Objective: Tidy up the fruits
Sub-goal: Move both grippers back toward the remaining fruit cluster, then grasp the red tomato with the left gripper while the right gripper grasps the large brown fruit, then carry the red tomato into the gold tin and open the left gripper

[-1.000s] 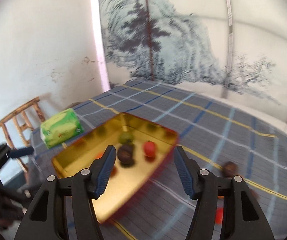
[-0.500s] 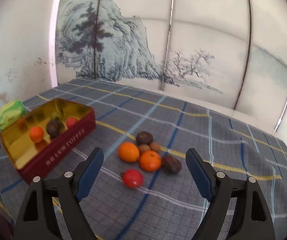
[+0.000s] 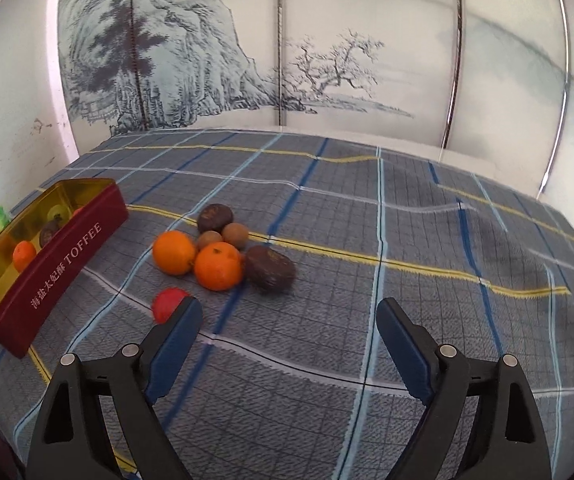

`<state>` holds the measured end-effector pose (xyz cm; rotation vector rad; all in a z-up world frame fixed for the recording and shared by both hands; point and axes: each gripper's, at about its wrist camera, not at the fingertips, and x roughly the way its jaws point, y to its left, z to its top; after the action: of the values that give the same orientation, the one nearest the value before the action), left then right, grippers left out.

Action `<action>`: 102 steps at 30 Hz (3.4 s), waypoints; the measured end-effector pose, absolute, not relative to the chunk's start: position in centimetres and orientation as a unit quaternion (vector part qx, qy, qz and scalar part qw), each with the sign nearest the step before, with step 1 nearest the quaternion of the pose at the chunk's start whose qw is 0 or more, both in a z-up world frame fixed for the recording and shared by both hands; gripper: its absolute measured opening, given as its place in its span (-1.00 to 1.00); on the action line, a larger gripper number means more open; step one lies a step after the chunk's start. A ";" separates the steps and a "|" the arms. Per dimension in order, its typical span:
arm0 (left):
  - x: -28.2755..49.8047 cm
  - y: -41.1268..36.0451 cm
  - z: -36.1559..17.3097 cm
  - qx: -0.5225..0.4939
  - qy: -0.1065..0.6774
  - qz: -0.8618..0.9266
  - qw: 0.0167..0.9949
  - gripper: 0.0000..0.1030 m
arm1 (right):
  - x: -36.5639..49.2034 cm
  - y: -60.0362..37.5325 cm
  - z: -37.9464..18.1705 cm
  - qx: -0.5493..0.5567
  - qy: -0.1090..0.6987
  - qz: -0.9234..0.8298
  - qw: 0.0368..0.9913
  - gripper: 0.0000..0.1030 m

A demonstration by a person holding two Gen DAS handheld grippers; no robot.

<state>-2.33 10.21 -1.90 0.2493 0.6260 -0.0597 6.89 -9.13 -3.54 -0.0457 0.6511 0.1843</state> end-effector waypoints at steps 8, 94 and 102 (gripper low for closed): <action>0.8 7.9 -2.9 0.116 0.330 -0.094 0.932 0.75 | 8.2 -12.0 -4.3 0.047 0.345 0.096 0.932 0.75; 0.2 14.5 -0.8 0.024 0.368 -0.037 0.929 -0.46 | 12.1 -15.2 -6.0 0.012 0.405 0.188 0.895 -0.27; 2.0 17.6 -2.7 0.015 0.381 -0.003 0.925 -0.46 | 12.2 -14.8 -6.1 0.001 0.407 0.180 0.895 -0.26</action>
<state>2.02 17.59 -2.75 0.0301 0.7810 -0.0057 12.16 -14.82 -6.08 0.0014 0.8438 0.3735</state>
